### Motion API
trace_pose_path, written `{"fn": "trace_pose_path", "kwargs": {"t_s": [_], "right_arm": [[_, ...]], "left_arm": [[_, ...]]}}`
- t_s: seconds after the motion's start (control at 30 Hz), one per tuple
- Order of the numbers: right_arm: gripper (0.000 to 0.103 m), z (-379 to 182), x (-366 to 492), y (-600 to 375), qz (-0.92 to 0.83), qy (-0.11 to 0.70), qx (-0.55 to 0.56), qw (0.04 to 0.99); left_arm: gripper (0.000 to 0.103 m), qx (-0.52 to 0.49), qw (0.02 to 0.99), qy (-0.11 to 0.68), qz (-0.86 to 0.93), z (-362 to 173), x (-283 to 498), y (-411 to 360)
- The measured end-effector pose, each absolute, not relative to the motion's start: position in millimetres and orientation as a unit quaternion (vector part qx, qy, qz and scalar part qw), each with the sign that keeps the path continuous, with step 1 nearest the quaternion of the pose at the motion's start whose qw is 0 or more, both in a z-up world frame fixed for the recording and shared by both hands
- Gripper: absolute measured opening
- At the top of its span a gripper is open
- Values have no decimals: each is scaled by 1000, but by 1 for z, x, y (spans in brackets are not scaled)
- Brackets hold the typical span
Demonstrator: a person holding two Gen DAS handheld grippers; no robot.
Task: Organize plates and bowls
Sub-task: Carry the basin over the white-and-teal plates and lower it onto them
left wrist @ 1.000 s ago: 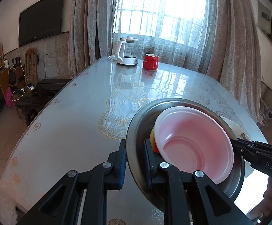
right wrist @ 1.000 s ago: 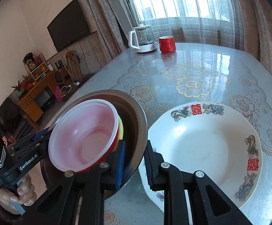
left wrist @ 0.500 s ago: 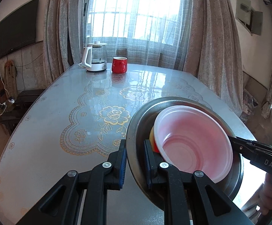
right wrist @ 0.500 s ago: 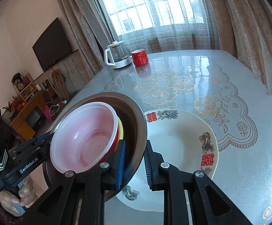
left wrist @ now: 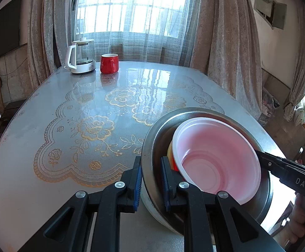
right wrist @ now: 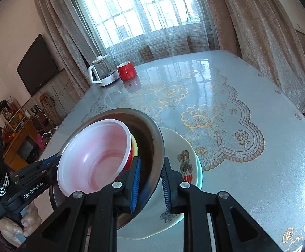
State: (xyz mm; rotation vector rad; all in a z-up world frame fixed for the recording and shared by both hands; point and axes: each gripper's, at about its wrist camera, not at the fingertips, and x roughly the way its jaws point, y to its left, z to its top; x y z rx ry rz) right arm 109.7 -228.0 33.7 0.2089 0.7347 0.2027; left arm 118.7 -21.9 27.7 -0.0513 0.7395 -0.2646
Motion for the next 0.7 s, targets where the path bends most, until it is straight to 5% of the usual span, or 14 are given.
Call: {"fn": "trace_pose_path", "kwargs": {"t_s": [0.7], "right_arm": [[21, 10, 124, -239, 78, 384, 110, 914]], "left_arm": [[17, -25, 905, 401, -136, -2, 131, -32]]}}
